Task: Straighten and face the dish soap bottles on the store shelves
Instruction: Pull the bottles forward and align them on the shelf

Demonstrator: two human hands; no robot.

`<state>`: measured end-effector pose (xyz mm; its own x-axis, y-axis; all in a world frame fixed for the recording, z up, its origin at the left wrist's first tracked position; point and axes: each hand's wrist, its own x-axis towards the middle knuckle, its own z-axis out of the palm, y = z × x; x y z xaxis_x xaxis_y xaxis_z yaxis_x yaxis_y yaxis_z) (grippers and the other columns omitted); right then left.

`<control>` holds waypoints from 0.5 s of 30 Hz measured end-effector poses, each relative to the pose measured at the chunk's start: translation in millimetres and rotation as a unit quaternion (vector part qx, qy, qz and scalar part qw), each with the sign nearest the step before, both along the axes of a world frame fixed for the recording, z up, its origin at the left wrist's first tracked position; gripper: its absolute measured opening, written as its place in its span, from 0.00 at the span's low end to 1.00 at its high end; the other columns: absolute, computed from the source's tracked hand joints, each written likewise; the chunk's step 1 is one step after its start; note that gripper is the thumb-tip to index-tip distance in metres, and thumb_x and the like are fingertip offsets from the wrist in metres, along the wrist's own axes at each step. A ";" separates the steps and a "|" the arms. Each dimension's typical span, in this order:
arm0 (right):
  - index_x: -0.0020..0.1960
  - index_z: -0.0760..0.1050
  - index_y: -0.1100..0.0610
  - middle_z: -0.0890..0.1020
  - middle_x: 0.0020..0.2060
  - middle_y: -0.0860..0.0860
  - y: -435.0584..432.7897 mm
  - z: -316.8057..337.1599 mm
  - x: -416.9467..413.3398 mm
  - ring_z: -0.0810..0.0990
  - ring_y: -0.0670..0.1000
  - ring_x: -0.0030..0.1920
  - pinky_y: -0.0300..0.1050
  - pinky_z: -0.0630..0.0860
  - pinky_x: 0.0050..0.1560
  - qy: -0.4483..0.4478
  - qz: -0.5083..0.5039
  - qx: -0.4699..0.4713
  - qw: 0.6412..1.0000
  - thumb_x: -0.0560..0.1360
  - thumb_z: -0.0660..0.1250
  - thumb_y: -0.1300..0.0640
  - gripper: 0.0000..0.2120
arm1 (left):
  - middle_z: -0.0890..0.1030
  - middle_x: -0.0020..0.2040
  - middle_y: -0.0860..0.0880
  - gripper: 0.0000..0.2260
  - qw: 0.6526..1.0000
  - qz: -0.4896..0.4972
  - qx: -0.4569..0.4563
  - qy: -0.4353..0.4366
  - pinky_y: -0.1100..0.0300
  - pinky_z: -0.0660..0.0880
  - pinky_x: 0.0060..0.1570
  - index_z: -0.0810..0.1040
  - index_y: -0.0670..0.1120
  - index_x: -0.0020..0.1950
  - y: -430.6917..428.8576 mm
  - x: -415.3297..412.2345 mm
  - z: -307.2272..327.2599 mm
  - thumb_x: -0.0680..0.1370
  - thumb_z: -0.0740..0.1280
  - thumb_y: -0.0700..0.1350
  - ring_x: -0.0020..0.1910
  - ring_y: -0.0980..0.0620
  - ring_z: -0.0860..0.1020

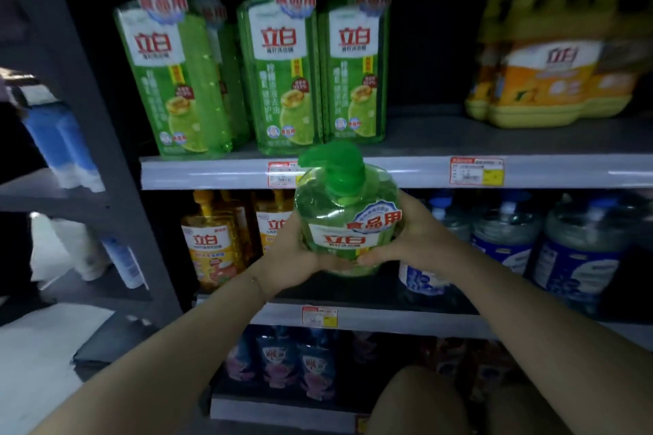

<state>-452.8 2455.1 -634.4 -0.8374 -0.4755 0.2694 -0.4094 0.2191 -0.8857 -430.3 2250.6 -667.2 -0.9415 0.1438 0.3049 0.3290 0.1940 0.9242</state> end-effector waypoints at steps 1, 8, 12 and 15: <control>0.61 0.71 0.47 0.83 0.48 0.43 3.9 8.3 5.1 0.82 0.39 0.48 0.34 0.78 0.46 0.010 0.001 -0.006 1.000 0.58 0.79 0.73 0.38 | 0.82 0.57 0.47 0.35 1.000 -0.003 0.005 0.001 0.61 0.79 0.50 0.69 0.40 0.67 3.8 3.8 7.1 0.63 0.75 0.24 0.55 0.55 0.81; 0.57 0.73 0.45 0.84 0.47 0.40 26.3 72.4 27.6 0.81 0.39 0.50 0.35 0.78 0.45 0.074 -0.012 -0.030 0.997 0.59 0.79 0.72 0.35 | 0.83 0.56 0.48 0.42 0.999 -0.019 0.026 0.040 0.61 0.80 0.47 0.64 0.43 0.71 25.6 15.5 68.8 0.62 0.75 0.23 0.55 0.53 0.82; 0.56 0.73 0.43 0.83 0.49 0.39 36.1 103.1 30.8 0.81 0.41 0.51 0.41 0.79 0.50 0.104 -0.026 -0.037 0.994 0.58 0.79 0.71 0.35 | 0.82 0.56 0.53 0.42 0.997 -0.010 0.022 0.076 0.62 0.80 0.48 0.63 0.53 0.68 32.1 17.2 103.7 0.62 0.78 0.29 0.54 0.57 0.81; 0.52 0.72 0.44 0.82 0.42 0.37 40.3 125.1 29.9 0.79 0.32 0.44 0.28 0.75 0.41 0.128 -0.036 -0.049 0.990 0.59 0.77 0.75 0.33 | 0.81 0.58 0.52 0.47 0.995 0.004 -0.003 0.099 0.58 0.80 0.53 0.60 0.51 0.72 36.5 9.9 129.8 0.61 0.81 0.33 0.56 0.56 0.81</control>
<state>-423.0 2495.4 -509.3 -0.7664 -0.3778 0.5194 -0.6098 0.1738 -0.7733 -420.5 2287.0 -537.4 -0.8644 0.1392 0.4831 0.5024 0.2035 0.8403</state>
